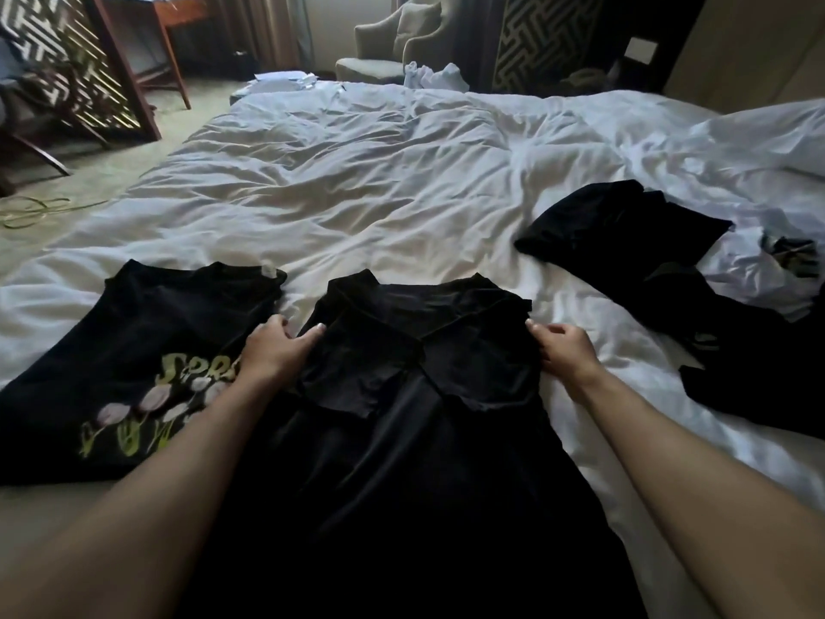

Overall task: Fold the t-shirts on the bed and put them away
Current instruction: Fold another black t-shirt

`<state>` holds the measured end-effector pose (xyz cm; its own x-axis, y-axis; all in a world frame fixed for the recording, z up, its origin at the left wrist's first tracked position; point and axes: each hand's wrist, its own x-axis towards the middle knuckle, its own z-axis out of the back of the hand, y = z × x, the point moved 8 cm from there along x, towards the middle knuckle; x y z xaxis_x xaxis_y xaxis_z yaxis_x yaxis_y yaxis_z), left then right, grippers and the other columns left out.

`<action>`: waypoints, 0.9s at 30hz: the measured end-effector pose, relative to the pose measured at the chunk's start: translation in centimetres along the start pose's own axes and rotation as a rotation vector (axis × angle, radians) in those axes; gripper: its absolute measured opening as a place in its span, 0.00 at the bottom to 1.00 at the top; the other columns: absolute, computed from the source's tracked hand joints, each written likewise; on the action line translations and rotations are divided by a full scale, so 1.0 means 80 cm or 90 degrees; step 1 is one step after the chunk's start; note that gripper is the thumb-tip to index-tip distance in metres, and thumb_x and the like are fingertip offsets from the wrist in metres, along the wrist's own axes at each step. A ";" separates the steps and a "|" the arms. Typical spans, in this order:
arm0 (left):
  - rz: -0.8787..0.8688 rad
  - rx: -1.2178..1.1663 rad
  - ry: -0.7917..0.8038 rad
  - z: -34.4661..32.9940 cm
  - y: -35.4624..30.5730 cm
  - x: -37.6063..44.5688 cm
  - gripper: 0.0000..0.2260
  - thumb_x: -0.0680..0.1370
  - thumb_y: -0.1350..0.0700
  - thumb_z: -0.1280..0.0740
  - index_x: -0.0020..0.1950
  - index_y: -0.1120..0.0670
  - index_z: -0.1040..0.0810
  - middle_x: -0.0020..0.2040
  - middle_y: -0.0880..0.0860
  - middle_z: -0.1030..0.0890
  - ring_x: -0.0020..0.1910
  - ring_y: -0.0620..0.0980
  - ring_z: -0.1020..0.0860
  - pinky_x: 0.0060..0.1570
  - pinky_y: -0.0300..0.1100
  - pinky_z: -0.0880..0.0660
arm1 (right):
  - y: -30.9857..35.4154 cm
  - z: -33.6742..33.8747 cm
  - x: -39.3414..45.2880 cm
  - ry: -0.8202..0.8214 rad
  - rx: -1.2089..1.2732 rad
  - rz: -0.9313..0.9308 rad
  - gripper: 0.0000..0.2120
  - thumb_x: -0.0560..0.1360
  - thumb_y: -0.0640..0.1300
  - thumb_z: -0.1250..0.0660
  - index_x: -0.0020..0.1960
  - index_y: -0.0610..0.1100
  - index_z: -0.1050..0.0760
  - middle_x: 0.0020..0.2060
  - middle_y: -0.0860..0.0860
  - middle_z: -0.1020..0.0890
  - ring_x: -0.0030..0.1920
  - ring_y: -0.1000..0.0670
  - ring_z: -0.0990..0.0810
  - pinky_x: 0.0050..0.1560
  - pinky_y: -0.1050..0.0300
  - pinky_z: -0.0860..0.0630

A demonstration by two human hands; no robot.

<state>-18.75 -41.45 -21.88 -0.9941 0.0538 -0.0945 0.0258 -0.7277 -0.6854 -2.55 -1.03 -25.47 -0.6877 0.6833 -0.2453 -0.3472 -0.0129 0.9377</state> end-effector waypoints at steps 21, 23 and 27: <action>-0.055 -0.081 0.056 -0.036 -0.024 0.101 0.17 0.75 0.43 0.28 0.49 0.57 0.20 0.45 0.53 0.18 0.47 0.53 0.20 0.48 0.45 0.26 | 0.042 -0.050 0.038 -0.036 -0.118 0.057 0.17 0.70 0.50 0.24 0.51 0.41 0.23 0.46 0.45 0.16 0.48 0.44 0.17 0.54 0.43 0.20; -0.050 -0.114 0.071 -0.041 -0.019 0.107 0.15 0.73 0.46 0.25 0.47 0.59 0.18 0.44 0.55 0.16 0.44 0.54 0.18 0.47 0.48 0.23 | 0.041 -0.056 0.045 0.018 -0.082 0.030 0.18 0.71 0.47 0.23 0.54 0.39 0.23 0.48 0.44 0.16 0.49 0.44 0.16 0.56 0.42 0.20; 0.025 -0.316 0.097 -0.043 -0.004 0.110 0.10 0.78 0.53 0.30 0.46 0.61 0.18 0.42 0.59 0.18 0.39 0.55 0.20 0.44 0.45 0.25 | 0.042 -0.061 0.045 0.041 -0.055 0.027 0.04 0.74 0.42 0.27 0.45 0.44 0.22 0.44 0.45 0.16 0.47 0.45 0.17 0.57 0.43 0.20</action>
<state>-27.18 -38.42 -24.96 -0.9654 0.1590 -0.2066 0.1473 -0.3210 -0.9355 -9.30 -2.20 -24.37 -0.7420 0.6321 -0.2233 -0.3685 -0.1063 0.9235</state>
